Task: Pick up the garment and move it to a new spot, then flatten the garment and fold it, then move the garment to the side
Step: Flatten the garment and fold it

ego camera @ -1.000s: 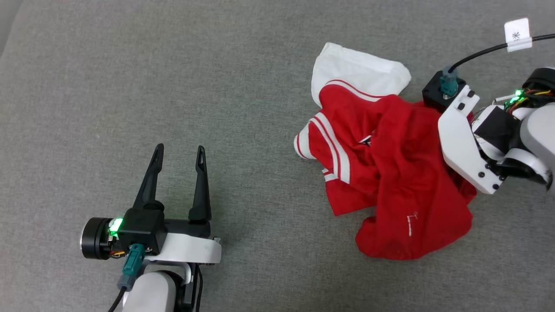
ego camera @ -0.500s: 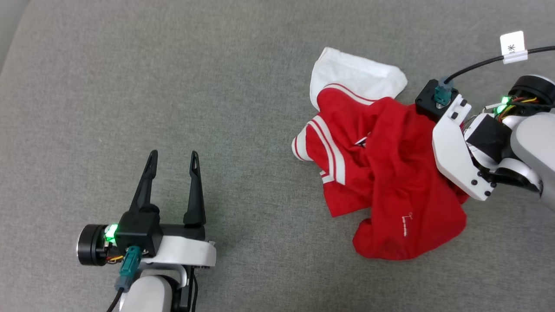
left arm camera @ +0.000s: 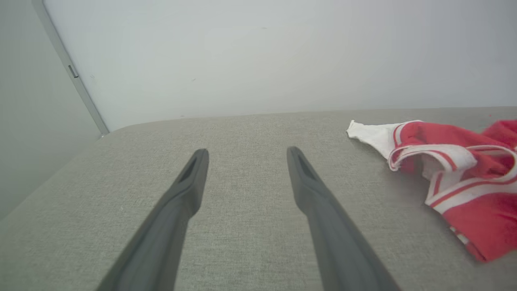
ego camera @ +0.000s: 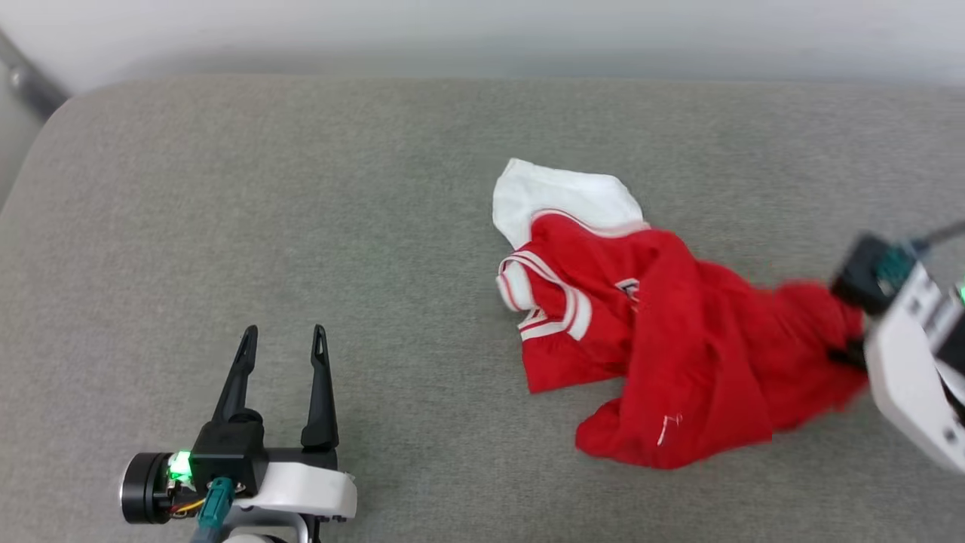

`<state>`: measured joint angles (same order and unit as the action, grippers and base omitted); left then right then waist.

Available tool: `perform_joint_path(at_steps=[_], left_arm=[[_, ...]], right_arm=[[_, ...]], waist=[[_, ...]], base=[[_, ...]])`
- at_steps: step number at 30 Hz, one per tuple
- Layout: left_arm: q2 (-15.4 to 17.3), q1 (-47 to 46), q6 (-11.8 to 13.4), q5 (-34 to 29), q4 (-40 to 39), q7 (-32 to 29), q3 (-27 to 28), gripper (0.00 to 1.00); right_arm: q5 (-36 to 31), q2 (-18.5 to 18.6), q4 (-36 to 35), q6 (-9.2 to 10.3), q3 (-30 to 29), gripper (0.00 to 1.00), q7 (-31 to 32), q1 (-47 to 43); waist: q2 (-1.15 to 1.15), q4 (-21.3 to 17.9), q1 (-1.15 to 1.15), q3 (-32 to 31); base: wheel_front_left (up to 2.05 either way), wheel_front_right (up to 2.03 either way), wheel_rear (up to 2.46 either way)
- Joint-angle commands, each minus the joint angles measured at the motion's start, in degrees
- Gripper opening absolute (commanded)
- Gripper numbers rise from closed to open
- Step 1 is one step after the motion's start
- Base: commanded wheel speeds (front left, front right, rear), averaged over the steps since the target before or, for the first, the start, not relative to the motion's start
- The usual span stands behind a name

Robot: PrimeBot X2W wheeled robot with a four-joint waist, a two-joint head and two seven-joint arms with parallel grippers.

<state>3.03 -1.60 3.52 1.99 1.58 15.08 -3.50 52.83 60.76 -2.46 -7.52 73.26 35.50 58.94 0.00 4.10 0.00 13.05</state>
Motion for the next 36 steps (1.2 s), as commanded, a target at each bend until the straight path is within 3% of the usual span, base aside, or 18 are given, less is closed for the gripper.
perform_joint_path(at_steps=[1,6,13,14,15,16,19,20,23,27,31,36], left_arm=[[0.11,0.75,-0.08,-0.34,-0.20,0.13,0.29,1.00],[0.22,1.26,-0.42,-0.62,-0.26,0.13,0.66,1.00],[0.18,1.32,-0.48,-0.99,0.01,0.14,0.59,1.00],[0.20,1.42,-0.42,-1.08,0.12,0.13,0.61,1.00],[0.23,1.59,-0.32,-1.20,0.19,0.13,0.70,1.00],[0.23,1.79,-0.29,-1.30,0.24,0.13,0.70,1.00],[0.22,2.47,-0.21,-1.39,0.42,0.13,0.58,1.00],[0.21,2.52,-0.04,-1.35,0.25,0.13,0.41,1.00],[0.17,2.62,0.01,-1.34,-0.15,0.13,0.11,1.00],[0.13,2.22,0.03,-1.35,-0.62,0.13,-0.35,1.00],[0.09,0.62,-0.18,-1.57,-0.94,0.13,-1.13,1.00],[0.04,-1.75,-0.29,-1.87,-1.14,0.13,-2.58,1.00]], right_arm=[[0.96,2.37,-1.34,0.06,0.19,0.00,-0.72,-3.70],[2.80,6.85,-0.28,0.06,0.15,0.00,-3.98,-17.57],[5.17,3.35,6.99,0.06,-2.38,0.00,-10.40,-30.51],[5.53,2.72,7.53,0.07,-3.79,0.12,-11.47,-31.15],[5.63,2.44,7.84,0.08,-5.34,0.51,-12.40,-31.27],[5.42,2.60,7.99,0.08,-6.92,1.00,-13.20,-31.27],[5.08,4.57,7.31,0.07,-11.65,1.00,-14.41,-31.09],[5.46,7.30,4.68,0.07,-17.15,1.00,-14.08,-29.95],[5.23,10.31,1.23,0.06,-22.76,1.00,-12.53,-27.91],[3.58,11.17,-1.92,0.06,-27.51,1.00,-9.14,-24.52],[0.42,8.19,-4.79,0.06,-29.64,1.00,-0.21,-18.23],[-4.62,1.27,-4.49,0.06,-25.40,1.00,13.21,-8.37]], waist=[[0.00,-1.49,0.00,-1.20],[0.00,-2.62,0.00,-1.16],[0.00,-2.98,0.00,-1.00],[0.00,-3.05,0.00,-1.16],[0.00,-3.12,0.00,-1.38],[0.00,-3.14,0.00,-1.64],[0.00,-3.03,0.00,-2.38],[0.00,-2.65,0.00,-2.82],[0.00,-2.00,0.00,-2.63],[0.00,-1.21,0.00,-1.66],[0.00,0.22,0.00,0.51],[0.00,2.48,0.00,4.01]], base=[[0.00,0.00,0.00],[0.00,0.00,0.00],[0.00,0.00,0.00],[0.00,0.00,0.00],[0.00,0.00,0.00],[0.00,0.00,0.00],[0.00,0.00,0.00],[0.00,0.00,0.00],[0.00,0.00,0.00],[0.00,0.00,0.00],[0.00,0.00,0.00],[0.00,0.00,0.00]])
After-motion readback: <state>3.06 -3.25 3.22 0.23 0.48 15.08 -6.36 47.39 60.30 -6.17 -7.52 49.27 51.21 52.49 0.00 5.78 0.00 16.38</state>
